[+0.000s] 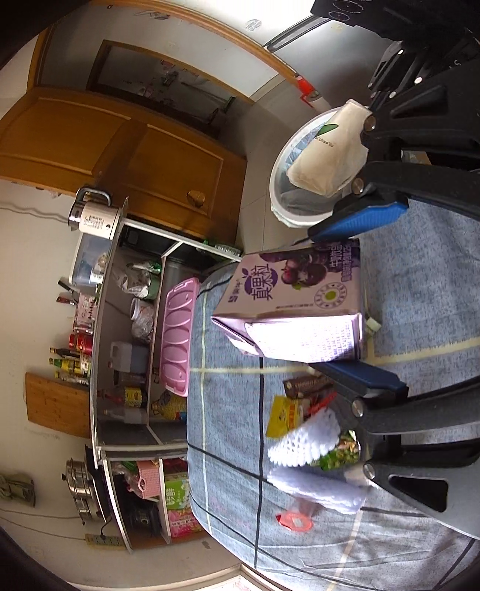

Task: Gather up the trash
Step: 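Carry the juice carton and paper bag to the bin and release both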

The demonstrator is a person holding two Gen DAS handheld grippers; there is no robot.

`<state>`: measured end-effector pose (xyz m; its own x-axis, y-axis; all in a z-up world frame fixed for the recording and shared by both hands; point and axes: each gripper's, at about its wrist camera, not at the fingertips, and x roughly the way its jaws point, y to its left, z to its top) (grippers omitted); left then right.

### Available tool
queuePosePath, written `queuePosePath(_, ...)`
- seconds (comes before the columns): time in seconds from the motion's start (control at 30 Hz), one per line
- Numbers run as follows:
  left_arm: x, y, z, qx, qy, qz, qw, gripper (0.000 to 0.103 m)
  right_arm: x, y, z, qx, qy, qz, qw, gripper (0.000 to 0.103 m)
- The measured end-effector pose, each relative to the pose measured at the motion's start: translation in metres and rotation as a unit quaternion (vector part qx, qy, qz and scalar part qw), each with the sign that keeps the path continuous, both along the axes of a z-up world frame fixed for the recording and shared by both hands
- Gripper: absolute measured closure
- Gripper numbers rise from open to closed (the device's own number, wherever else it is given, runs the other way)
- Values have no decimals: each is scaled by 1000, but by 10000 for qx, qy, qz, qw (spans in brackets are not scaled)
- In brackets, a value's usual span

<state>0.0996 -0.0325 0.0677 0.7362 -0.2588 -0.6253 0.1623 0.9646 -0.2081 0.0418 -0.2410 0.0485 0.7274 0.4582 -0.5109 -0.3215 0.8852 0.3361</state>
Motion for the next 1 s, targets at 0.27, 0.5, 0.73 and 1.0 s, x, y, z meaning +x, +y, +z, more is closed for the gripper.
queuePosePath(0.27, 9, -63, -5, 90, 104, -682, 9976, 40, -2, -50, -4, -41, 95, -647, 9979, 94)
queuePosePath(0.5, 15, -116, -16, 184, 280, -1208, 9921, 43, 5, -89, -22, -160, 396, -1123, 9928, 94)
queuePosePath(0.73, 26, -152, -36, 225, 536, -1416, 9882, 47, 13, -114, -39, -159, 662, -1399, 9878, 94)
queuePosePath(1.0, 31, -160, -43, 295, 686, -1349, 9880, 46, 31, -116, -54, -315, 1062, -1364, 9844, 91)
